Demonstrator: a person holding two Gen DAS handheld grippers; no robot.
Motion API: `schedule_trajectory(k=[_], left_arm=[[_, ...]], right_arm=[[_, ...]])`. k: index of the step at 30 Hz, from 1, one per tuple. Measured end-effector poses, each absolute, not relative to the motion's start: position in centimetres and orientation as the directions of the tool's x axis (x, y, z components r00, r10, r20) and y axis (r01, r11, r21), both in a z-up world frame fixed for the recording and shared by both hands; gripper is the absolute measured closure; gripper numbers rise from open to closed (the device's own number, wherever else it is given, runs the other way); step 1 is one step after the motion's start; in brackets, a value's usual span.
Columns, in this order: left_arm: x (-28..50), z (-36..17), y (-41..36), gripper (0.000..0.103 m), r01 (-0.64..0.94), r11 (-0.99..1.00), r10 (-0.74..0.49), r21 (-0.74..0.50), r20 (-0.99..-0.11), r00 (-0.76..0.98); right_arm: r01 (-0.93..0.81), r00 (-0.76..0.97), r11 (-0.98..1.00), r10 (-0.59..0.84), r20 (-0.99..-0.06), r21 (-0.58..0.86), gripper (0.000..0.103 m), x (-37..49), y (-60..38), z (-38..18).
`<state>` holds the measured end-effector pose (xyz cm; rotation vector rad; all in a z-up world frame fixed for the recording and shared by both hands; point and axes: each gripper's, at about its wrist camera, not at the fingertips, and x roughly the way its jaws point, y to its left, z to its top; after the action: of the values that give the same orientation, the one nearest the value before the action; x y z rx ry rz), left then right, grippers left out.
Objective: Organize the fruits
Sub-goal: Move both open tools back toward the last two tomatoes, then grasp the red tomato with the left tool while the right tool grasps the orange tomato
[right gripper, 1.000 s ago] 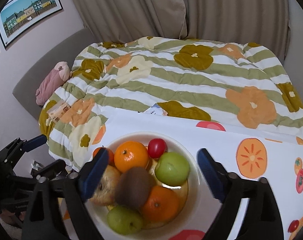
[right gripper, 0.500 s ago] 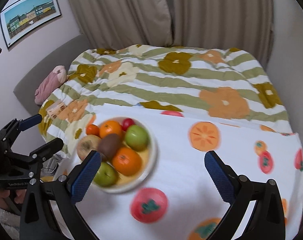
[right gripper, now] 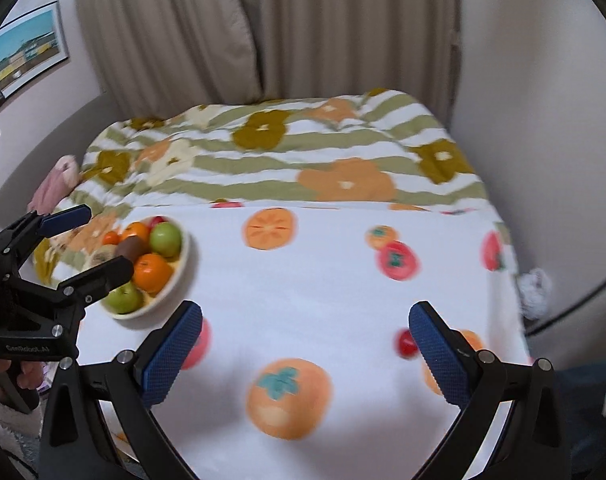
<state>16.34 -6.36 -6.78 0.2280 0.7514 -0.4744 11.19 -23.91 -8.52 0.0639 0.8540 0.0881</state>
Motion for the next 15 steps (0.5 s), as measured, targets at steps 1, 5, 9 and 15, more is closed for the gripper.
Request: schedule_trajectory(k=[1, 5, 9, 15], left_arm=[[16.3, -6.9, -7.3, 0.0, 0.507, 0.861, -0.344, 0.03, -0.701, 0.625], [16.2, -8.1, -11.3, 0.0, 0.576, 0.817, -0.396, 0.02, -0.707, 0.586], [16.8, -9.9, -14.7, 0.0, 0.636, 0.772, -0.428, 0.017, -0.726, 0.539], [17.3, -13.4, -19.8, 0.0, 0.731, 0.682, -0.467, 0.025, -0.754, 0.461]], right_arm=[[-0.031, 0.654, 0.996, 0.088, -0.751, 0.089, 0.0, 10.8, -24.8, -8.6], [0.056, 0.636, 0.993, 0.041, -0.77, 0.1, 0.0, 9.4, -28.3, -9.8], [0.141, 0.61, 0.985, -0.008, -0.792, 0.1, 0.0, 8.4, -31.2, -11.3], [0.296, 0.576, 0.944, -0.055, -0.816, 0.146, 0.0, 6.7, -34.8, -14.4]])
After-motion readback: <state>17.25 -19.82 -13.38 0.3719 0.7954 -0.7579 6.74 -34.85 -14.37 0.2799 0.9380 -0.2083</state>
